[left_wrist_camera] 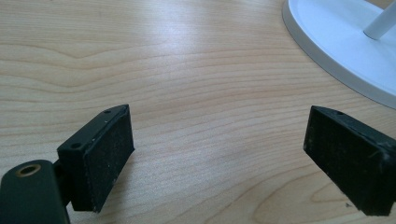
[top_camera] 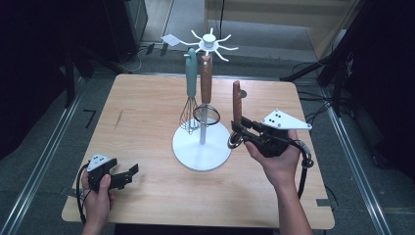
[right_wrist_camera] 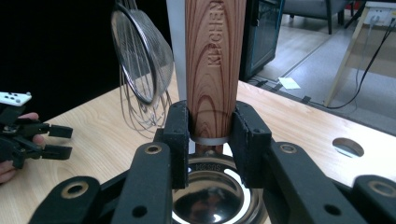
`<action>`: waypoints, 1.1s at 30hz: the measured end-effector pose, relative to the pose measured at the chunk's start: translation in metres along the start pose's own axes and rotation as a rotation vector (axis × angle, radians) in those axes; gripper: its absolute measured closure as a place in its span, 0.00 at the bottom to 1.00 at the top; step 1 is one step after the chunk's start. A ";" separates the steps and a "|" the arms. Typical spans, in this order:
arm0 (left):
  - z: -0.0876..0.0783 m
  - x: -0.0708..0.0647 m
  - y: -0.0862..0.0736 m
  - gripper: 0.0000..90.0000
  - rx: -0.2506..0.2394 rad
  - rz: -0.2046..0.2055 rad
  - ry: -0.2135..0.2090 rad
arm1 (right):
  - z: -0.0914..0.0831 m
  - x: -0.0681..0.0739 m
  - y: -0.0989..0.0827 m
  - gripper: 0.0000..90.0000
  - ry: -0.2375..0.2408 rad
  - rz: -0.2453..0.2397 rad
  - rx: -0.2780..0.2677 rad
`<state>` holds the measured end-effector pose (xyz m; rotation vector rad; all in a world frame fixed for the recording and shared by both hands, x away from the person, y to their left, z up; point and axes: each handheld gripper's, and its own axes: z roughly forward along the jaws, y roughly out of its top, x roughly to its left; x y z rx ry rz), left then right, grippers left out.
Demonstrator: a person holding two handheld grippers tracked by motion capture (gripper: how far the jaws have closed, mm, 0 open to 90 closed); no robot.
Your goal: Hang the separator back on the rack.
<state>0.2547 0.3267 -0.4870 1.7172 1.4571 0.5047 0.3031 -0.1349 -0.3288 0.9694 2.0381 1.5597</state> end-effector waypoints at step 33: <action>0.000 -0.001 0.000 0.10 -0.004 0.001 -0.001 | -0.006 0.015 0.038 0.79 0.021 -0.051 -0.098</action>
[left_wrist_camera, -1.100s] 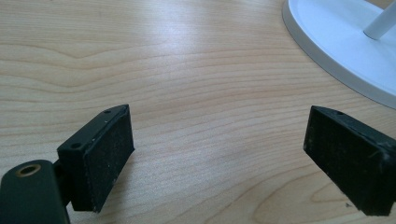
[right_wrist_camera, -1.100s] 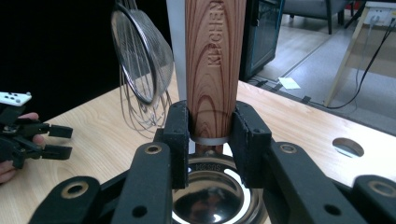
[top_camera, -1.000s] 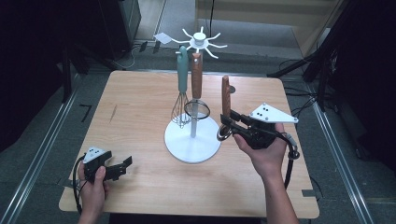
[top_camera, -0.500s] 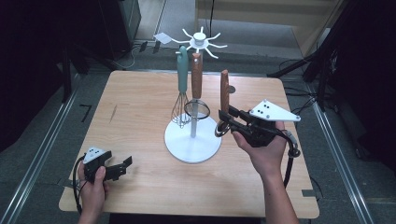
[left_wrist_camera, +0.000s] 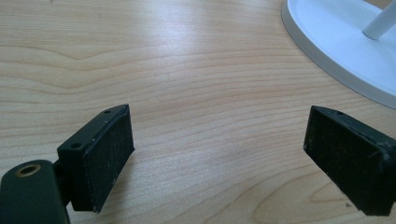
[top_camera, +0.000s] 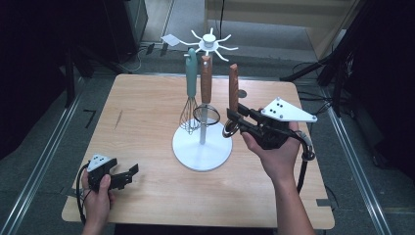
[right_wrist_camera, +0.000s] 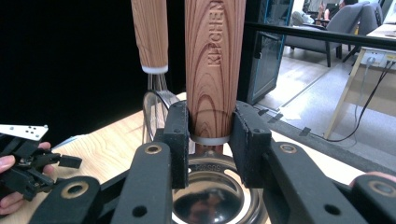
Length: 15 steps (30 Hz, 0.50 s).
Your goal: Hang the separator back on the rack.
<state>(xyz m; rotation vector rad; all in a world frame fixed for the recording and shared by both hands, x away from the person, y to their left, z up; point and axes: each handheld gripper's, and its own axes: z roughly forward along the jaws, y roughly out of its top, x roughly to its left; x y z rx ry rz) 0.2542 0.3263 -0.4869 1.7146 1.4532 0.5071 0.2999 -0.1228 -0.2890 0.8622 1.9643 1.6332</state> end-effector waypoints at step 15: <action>0.000 0.000 0.000 0.10 0.001 -0.001 0.000 | -0.003 0.003 0.012 0.79 0.002 -0.012 -0.022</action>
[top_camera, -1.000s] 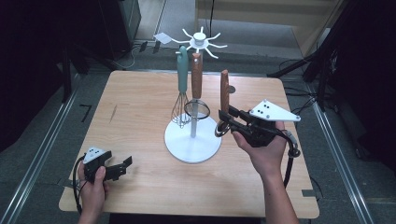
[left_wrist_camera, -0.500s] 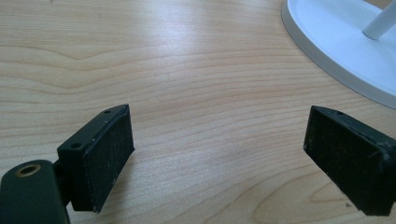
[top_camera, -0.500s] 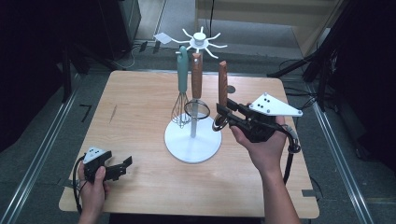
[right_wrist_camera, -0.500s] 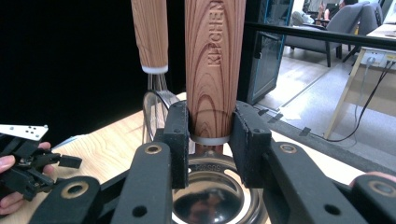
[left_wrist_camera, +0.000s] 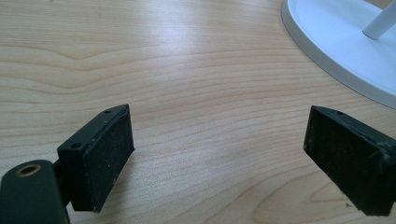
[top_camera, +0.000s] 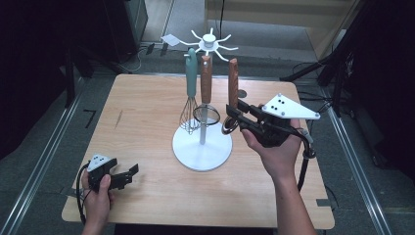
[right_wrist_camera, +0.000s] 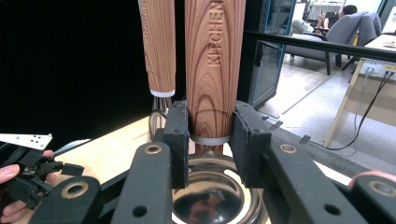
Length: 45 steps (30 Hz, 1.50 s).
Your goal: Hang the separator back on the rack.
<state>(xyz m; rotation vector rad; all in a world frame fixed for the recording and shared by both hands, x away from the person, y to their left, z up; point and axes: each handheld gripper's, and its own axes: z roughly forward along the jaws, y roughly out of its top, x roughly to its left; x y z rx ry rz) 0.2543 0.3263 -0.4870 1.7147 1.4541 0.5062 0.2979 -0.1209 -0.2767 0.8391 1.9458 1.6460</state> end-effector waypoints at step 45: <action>0.000 0.000 0.000 0.10 -0.006 -0.001 -0.003 | 0.022 0.001 0.006 0.79 -0.002 -0.004 0.011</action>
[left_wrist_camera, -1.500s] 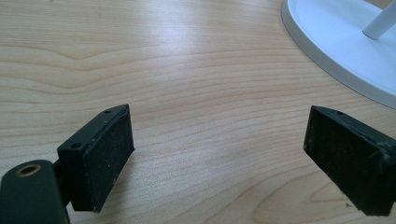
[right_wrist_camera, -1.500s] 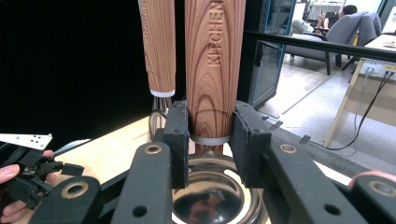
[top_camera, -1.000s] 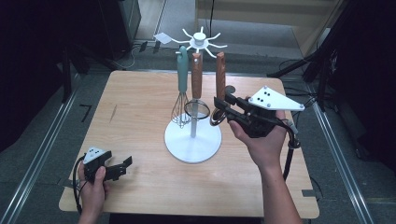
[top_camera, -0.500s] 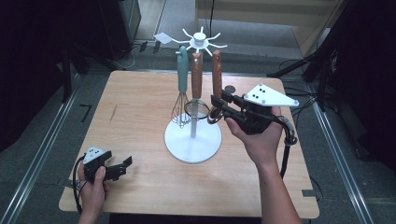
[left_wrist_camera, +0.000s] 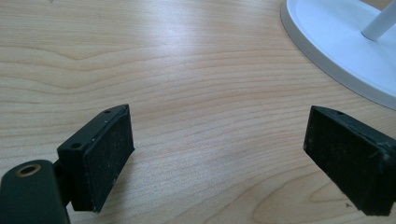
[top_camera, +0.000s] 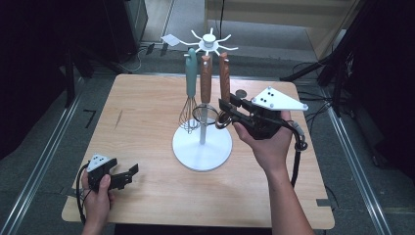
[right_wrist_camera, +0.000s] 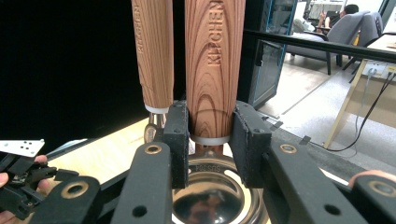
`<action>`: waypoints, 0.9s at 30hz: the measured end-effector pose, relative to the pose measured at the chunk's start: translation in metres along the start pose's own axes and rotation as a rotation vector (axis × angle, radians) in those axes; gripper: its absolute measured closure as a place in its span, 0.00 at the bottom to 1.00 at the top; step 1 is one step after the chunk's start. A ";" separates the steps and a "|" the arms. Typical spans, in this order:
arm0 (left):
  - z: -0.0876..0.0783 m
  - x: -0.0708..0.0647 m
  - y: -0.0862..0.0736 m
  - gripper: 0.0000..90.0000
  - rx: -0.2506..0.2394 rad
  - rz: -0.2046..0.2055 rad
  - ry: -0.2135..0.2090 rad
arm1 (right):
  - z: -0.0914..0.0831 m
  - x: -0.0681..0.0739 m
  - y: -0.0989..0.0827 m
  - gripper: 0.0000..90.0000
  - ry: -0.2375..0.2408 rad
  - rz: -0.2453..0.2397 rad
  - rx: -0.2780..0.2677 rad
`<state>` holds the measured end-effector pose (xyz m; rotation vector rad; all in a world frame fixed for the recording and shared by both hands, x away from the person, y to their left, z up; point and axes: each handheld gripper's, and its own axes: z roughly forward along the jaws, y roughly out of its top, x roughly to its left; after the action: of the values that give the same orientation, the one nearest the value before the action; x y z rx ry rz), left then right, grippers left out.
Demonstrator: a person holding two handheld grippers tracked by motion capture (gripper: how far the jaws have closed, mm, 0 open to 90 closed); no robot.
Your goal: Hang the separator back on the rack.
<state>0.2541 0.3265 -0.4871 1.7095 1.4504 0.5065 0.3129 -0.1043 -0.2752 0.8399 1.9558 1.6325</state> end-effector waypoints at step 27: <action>0.000 0.000 0.000 0.10 0.002 0.002 0.002 | -0.010 -0.007 -0.017 0.65 -0.001 0.033 -0.022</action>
<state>0.2542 0.3263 -0.4869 1.7125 1.4506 0.5079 0.3081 -0.1184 -0.2902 0.8687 1.9297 1.6689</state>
